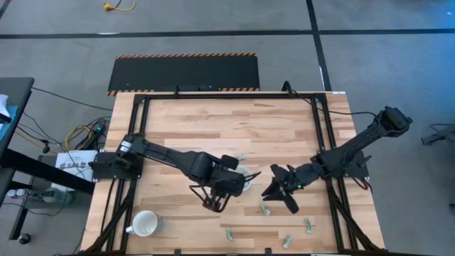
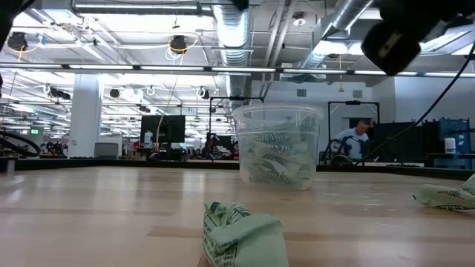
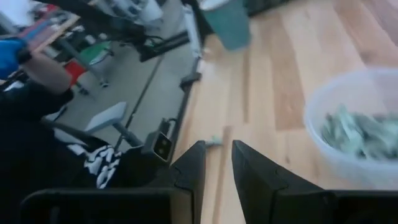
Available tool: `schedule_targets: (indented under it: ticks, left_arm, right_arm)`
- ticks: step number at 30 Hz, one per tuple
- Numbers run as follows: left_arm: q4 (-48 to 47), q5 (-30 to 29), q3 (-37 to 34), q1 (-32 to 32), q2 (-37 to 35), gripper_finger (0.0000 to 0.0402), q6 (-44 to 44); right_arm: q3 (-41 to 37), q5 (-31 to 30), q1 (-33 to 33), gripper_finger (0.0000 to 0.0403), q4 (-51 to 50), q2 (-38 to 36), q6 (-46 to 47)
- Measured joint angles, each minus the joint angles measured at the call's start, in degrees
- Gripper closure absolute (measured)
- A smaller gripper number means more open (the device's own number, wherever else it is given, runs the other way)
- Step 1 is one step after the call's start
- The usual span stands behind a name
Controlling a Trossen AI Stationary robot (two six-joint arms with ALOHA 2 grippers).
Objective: Pick and place Stevia / Truvia into bins
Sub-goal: Put the stevia packet into the transparent container
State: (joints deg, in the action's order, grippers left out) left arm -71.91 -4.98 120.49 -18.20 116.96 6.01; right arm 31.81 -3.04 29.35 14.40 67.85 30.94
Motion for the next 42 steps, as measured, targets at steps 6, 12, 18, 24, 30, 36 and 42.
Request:
schedule_targets:
  ticks: [6, 12, 18, 24, 30, 36, 42]
  left_arm:
    - [2.12, -2.93, -10.58, 1.62, -3.50, 0.0343, -1.86]
    - [13.15, -3.47, -29.17, 2.49, -15.17, 0.0343, -5.22]
    - [29.37, -8.29, -47.80, 2.34, -30.55, 0.0343, -7.35]
    - [47.40, -11.91, -63.74, 2.34, -42.22, 0.0343, -7.15]
    - [56.90, -12.47, -71.93, 2.34, -46.98, 0.0343, -4.41]
    - [60.34, -15.80, -73.15, 2.46, -46.50, 0.0343, -1.65]
    - [63.28, -21.51, -73.18, 3.04, -45.96, 0.0343, 1.36]
  right_arm:
    - [-0.02, -5.14, 0.67, 0.0332, -6.37, 0.00, 10.07]
    - [-0.02, -7.48, 0.67, 0.0332, -10.42, 0.00, 16.29]
    - [4.52, -7.86, 0.77, 0.0332, -18.34, 0.00, 19.72]
    - [14.51, -9.12, 3.47, 0.0332, -26.34, 0.00, 16.10]
    - [21.53, -8.74, 7.48, 0.0332, -40.90, -0.02, 16.02]
    - [22.45, -6.55, 12.12, 0.0332, -58.01, 1.08, 50.81]
    - [22.43, -2.60, 18.87, 0.0332, -62.45, 7.00, 72.98]
